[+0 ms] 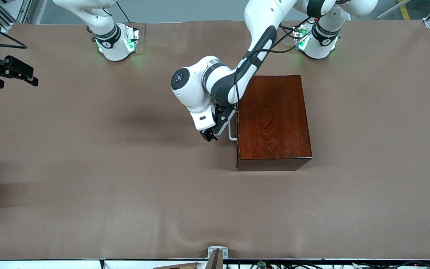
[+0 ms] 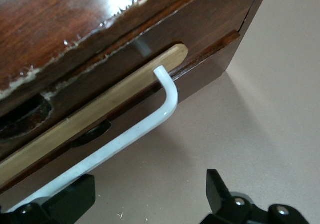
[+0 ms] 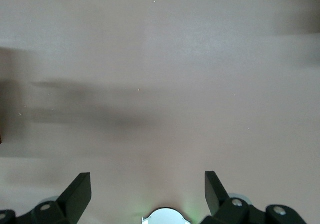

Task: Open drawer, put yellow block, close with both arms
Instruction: 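Push the drawer shut toward the cabinet with the left gripper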

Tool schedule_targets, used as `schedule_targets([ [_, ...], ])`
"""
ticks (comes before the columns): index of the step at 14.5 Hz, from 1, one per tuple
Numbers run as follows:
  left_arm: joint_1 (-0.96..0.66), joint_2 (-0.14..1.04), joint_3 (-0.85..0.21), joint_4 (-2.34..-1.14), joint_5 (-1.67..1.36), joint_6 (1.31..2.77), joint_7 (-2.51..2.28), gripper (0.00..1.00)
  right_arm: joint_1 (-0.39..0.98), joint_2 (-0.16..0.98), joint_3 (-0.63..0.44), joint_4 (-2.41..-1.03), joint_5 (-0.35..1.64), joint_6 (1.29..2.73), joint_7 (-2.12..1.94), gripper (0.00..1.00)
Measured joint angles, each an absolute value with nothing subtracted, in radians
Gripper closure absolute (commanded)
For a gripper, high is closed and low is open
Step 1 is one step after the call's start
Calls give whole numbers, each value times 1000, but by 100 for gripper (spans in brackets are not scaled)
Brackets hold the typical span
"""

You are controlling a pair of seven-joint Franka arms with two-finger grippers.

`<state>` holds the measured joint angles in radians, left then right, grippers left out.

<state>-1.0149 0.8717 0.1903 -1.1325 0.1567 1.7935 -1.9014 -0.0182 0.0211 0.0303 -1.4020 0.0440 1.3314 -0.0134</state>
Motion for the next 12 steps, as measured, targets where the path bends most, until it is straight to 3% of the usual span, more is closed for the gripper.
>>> schedule_targets([
  [12,-1023,843,180,-1124,157,1830,-1902,0,-17,21,29,-1403,30,1332,-13,0],
])
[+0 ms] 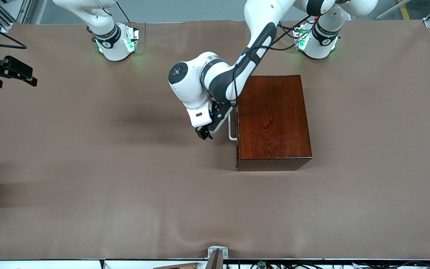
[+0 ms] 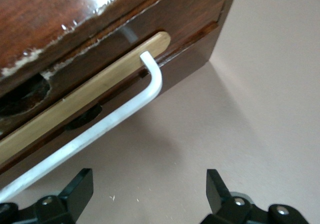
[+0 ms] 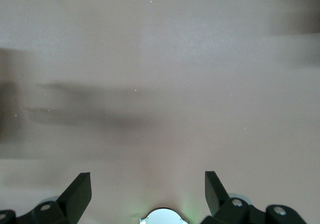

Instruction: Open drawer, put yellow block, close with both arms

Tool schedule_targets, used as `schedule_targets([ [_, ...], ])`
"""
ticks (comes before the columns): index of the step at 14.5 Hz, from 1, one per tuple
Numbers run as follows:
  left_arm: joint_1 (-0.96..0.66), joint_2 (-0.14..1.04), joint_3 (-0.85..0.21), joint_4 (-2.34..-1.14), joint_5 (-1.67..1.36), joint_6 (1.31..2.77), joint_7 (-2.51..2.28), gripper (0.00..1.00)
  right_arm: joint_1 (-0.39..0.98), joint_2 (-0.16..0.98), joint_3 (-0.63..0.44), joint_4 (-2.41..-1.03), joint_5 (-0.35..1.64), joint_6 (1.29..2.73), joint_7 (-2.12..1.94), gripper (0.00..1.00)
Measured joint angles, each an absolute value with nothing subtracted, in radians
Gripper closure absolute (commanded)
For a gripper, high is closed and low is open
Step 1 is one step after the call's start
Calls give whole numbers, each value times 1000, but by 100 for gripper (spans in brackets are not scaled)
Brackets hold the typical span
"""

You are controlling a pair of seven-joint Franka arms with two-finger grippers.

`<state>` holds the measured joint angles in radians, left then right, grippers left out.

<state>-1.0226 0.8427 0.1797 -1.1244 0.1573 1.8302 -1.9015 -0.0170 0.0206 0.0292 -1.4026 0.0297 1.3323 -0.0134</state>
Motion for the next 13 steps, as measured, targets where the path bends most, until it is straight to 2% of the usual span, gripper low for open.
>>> schedule_targets([
  [6,-1001,671,191,-1121,166,1813,-1731,0,-17,21,29,-1405,29,1332,-13,0],
  [13,-830,462,189,-1185,157,1732,-1373,0,-17,21,28,-1407,29,1332,-13,0],
])
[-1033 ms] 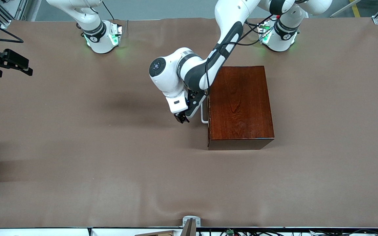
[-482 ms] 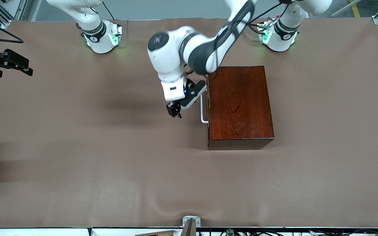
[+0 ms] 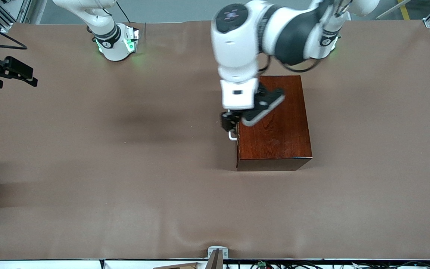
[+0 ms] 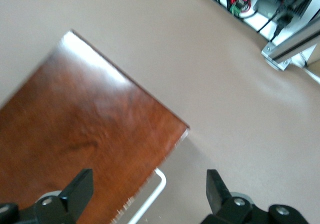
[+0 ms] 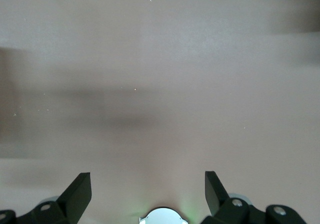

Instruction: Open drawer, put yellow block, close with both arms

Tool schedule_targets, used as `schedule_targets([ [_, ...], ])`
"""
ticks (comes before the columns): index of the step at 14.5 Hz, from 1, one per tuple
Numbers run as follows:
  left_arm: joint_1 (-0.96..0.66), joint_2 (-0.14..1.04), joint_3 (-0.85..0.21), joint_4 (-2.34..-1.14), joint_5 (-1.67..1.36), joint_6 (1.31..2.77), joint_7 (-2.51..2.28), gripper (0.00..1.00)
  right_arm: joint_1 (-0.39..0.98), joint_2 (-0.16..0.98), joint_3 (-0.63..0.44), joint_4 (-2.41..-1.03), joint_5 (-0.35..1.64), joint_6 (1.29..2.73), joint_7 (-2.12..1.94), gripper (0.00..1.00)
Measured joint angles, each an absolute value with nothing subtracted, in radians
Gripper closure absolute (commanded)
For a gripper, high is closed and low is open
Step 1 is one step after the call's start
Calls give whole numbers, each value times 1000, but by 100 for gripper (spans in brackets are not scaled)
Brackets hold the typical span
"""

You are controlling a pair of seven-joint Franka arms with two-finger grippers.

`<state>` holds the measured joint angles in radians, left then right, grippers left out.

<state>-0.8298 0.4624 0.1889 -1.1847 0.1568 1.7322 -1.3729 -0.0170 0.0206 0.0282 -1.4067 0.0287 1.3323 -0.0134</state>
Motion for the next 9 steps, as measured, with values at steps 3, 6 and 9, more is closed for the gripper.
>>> schedule_targets([
  [3,-724,395,188,-1197,117,1684,-1196,0,-17,21,29,-1407,29,1332,-14,0],
  [6,-622,341,186,-1205,104,1617,-1014,0,-17,21,28,-1407,28,1334,-14,0],
  [9,-537,295,186,-1209,86,1581,-871,0,-17,21,28,-1407,28,1336,-14,0],
])
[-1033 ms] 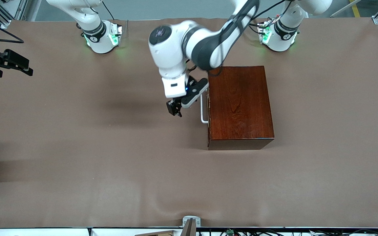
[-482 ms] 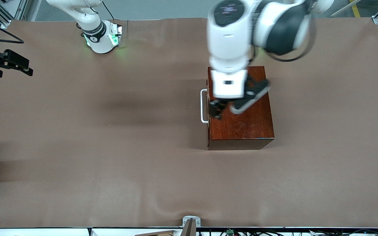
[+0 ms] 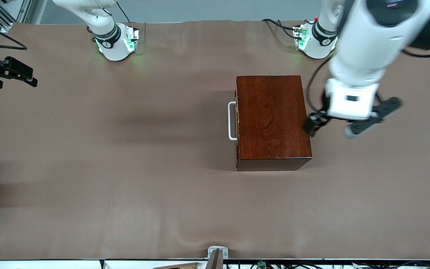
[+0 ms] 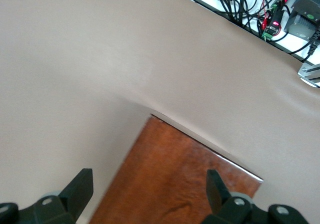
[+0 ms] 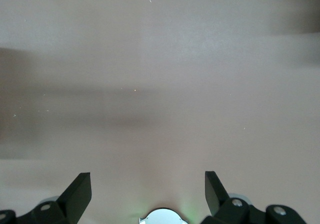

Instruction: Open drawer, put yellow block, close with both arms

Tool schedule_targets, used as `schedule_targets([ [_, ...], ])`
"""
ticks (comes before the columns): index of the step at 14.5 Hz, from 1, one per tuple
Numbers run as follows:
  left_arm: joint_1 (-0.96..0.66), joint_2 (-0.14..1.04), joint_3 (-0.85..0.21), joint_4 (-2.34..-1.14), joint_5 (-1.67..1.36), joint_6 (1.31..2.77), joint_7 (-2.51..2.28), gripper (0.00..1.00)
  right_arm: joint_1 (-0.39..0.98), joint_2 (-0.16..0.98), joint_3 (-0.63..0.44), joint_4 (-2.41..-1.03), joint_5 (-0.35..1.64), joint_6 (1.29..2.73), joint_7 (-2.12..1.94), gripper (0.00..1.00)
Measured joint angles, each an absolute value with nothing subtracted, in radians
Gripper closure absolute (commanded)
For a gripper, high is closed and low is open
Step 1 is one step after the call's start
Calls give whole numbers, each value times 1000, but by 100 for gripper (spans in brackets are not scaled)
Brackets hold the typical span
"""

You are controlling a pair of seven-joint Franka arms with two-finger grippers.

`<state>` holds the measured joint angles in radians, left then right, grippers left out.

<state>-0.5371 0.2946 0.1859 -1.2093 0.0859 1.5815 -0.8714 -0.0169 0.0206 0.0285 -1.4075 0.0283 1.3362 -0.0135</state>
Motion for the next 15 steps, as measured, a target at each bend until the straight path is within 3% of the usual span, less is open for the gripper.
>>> schedule_targets([
  [5,-425,254,165,-1215,84,1523,-650,0,-14,21,28,-1409,26,1357,-14,0],
  [7,-316,228,71,-1238,84,1509,-589,0,-14,23,28,-1411,25,1378,-14,0],
  [9,-216,187,-7,-1282,84,1506,-497,0,-14,26,27,-1412,24,1383,-14,0],
  [15,-64,34,-35,-1461,50,1519,-174,0,-14,28,25,-1419,24,1383,-14,0],
])
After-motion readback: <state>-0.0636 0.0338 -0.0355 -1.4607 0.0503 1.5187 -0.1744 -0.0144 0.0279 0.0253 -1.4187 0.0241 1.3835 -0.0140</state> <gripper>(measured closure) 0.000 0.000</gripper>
